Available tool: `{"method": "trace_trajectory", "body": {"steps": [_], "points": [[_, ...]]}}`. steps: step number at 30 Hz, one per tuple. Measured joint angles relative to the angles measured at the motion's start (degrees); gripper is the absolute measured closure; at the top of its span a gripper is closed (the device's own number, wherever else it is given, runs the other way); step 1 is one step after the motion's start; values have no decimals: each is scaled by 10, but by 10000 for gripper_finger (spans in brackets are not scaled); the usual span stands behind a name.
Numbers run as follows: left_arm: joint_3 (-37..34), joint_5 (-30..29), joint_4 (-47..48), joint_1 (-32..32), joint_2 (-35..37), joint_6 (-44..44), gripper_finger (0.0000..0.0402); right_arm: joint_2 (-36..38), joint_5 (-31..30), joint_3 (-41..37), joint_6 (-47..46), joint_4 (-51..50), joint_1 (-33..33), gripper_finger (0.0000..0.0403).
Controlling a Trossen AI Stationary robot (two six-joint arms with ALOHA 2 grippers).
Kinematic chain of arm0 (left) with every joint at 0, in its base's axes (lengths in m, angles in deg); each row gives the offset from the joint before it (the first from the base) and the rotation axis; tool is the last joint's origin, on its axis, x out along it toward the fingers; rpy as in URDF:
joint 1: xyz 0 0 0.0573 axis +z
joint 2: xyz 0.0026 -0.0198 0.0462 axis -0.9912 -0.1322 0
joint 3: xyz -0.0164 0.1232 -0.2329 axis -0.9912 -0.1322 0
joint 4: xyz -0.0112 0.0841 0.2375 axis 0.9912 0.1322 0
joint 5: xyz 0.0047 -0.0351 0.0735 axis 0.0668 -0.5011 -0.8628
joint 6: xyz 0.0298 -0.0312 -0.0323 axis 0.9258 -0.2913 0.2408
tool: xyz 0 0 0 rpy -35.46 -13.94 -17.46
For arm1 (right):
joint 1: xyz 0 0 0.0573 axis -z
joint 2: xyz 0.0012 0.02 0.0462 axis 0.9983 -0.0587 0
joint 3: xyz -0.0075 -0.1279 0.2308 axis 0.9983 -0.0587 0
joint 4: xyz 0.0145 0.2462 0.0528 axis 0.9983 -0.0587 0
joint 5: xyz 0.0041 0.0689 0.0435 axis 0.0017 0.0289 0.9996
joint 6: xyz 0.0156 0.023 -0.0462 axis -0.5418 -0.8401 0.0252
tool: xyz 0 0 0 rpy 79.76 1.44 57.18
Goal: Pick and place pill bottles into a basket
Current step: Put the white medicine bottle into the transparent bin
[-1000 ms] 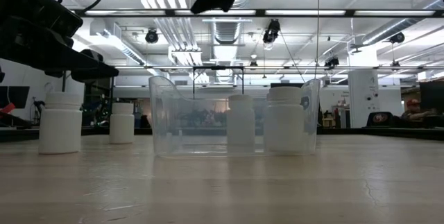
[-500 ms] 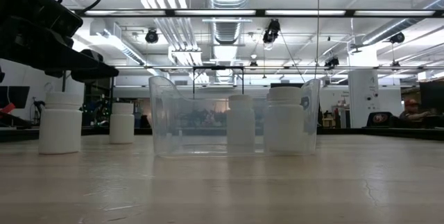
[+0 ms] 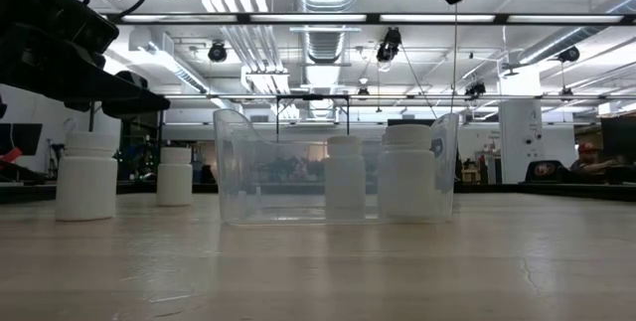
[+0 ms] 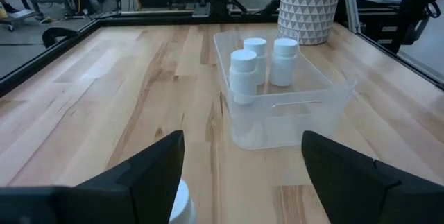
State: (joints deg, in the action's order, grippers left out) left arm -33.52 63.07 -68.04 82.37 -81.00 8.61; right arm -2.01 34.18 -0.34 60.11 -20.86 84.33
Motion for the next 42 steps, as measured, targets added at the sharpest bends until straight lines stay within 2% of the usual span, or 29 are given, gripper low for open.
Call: {"method": "trace_trajectory", "body": {"steps": [14, 24, 35, 42], "points": [[0, 0, 0, 0, 1, 0, 127, 154, -5, -123, 40, 7, -1, 138], [0, 0, 0, 0, 1, 0, 127, 308, -4, -248, 74, 158, 0, 138], [0, 0, 0, 0, 0, 0, 127, 470, -4, -294, 105, 179, 0, 138], [0, 0, 0, 0, 1, 0, 127, 559, -4, -341, 186, 326, 0, 138]]}}
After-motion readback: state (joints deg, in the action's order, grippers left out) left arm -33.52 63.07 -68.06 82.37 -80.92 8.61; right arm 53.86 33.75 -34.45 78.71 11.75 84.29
